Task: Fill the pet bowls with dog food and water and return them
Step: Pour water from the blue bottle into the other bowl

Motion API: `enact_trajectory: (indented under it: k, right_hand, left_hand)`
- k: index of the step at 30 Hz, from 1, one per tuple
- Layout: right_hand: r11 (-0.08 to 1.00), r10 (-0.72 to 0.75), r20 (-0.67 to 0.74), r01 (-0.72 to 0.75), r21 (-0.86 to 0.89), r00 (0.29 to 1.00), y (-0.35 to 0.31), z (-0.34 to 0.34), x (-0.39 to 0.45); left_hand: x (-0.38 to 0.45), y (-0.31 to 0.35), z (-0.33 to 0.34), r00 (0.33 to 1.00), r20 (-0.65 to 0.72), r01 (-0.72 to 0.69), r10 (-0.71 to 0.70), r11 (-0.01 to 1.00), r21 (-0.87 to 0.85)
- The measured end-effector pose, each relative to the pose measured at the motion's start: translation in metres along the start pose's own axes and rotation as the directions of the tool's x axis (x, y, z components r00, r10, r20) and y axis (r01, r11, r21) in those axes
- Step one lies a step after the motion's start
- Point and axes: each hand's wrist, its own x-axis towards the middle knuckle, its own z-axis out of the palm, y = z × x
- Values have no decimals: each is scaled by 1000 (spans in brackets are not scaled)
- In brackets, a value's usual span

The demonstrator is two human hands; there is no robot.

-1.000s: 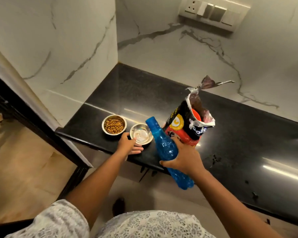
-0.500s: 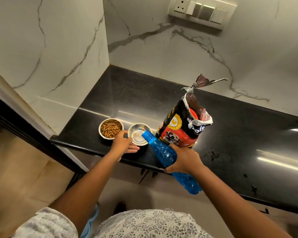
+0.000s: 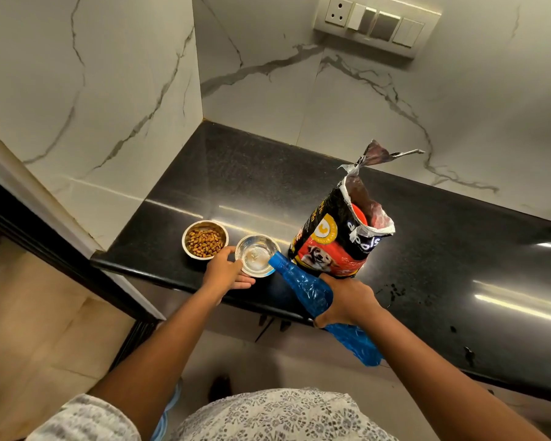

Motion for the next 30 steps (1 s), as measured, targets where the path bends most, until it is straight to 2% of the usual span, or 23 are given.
enact_trajectory:
  k: [30]
  right_hand:
    - [1000, 17, 77, -16, -9, 997, 8, 1, 7]
  left_hand:
    - [3, -4, 3, 996, 76, 50, -56, 996, 78]
